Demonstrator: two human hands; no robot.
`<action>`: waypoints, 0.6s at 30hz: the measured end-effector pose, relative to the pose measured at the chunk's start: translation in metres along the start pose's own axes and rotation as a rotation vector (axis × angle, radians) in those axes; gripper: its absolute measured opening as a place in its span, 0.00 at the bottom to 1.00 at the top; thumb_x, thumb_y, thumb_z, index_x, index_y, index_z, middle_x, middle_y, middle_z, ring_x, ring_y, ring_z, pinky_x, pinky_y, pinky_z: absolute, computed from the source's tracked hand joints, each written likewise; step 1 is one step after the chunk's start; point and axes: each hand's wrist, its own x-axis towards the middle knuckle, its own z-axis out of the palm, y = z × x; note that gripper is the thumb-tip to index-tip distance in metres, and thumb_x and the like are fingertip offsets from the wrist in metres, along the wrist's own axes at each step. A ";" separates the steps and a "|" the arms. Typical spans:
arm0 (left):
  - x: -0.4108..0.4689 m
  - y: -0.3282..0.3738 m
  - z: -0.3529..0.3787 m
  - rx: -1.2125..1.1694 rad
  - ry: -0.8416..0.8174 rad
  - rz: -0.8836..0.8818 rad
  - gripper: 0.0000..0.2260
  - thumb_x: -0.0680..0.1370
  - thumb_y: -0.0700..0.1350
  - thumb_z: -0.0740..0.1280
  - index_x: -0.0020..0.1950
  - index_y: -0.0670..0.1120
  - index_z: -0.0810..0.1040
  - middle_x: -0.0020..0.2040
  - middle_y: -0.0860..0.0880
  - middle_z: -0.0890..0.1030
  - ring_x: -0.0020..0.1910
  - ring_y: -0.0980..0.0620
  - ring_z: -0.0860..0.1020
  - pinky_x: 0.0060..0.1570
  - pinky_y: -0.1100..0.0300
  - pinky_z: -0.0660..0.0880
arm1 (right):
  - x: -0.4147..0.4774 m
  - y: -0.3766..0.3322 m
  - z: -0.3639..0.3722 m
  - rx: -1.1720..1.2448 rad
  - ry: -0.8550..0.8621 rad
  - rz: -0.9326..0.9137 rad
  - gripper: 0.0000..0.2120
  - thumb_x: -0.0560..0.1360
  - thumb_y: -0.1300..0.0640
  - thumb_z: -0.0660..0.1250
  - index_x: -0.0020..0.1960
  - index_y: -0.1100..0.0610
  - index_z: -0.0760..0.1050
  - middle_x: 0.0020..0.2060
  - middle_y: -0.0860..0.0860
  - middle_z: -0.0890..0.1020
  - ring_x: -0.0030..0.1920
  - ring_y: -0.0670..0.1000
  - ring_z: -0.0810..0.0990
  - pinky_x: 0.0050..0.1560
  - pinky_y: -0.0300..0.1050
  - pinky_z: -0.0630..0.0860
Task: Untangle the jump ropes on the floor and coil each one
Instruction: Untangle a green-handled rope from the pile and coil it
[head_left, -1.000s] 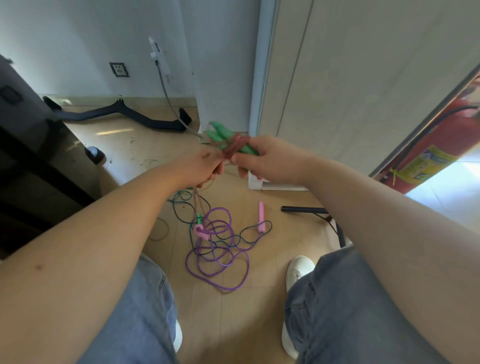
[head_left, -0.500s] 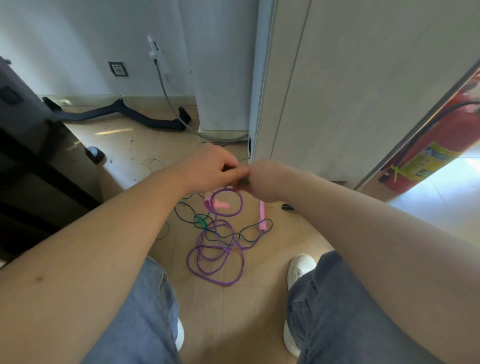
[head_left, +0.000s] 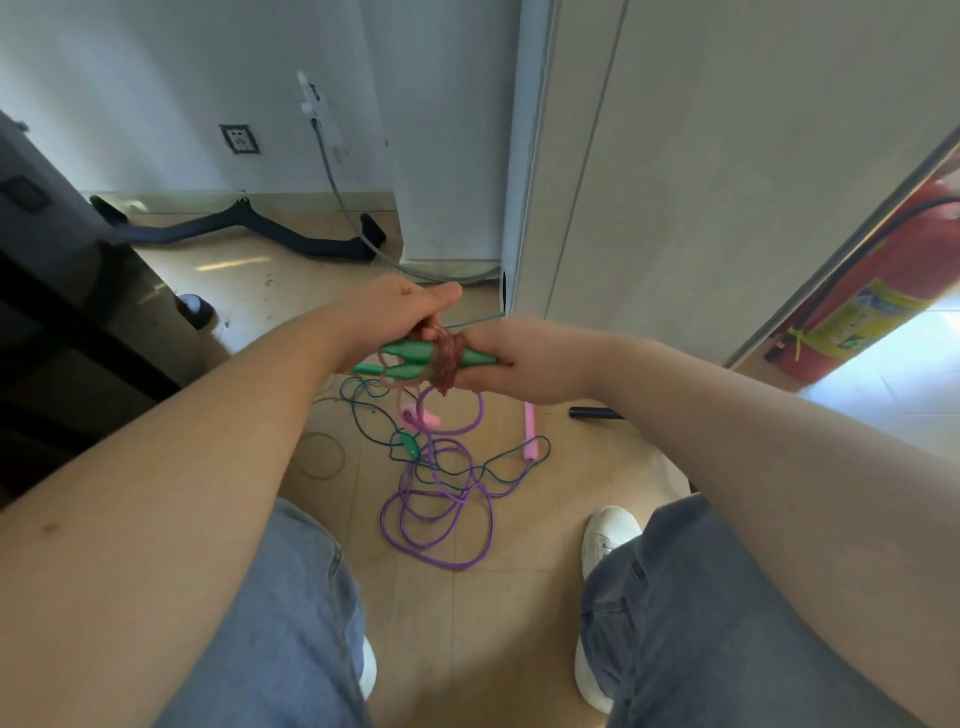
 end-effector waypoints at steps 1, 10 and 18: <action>0.000 -0.001 -0.001 -0.013 -0.029 -0.011 0.24 0.81 0.59 0.62 0.32 0.45 0.75 0.29 0.47 0.76 0.30 0.50 0.74 0.44 0.56 0.73 | -0.001 -0.001 -0.001 0.039 0.020 -0.002 0.13 0.81 0.46 0.64 0.61 0.51 0.77 0.48 0.49 0.82 0.49 0.50 0.80 0.55 0.50 0.77; 0.002 -0.007 0.001 -0.082 0.007 -0.078 0.20 0.86 0.55 0.53 0.42 0.44 0.73 0.27 0.53 0.68 0.25 0.55 0.64 0.33 0.57 0.75 | 0.001 -0.008 -0.011 0.188 0.382 0.143 0.07 0.82 0.48 0.62 0.47 0.48 0.74 0.40 0.49 0.81 0.35 0.47 0.76 0.36 0.42 0.71; 0.000 -0.005 0.016 0.189 -0.109 0.003 0.12 0.84 0.50 0.59 0.45 0.48 0.76 0.37 0.49 0.78 0.31 0.52 0.76 0.29 0.63 0.75 | 0.014 0.010 -0.009 -0.274 0.405 0.498 0.07 0.81 0.53 0.58 0.53 0.53 0.73 0.42 0.53 0.76 0.42 0.59 0.76 0.39 0.48 0.73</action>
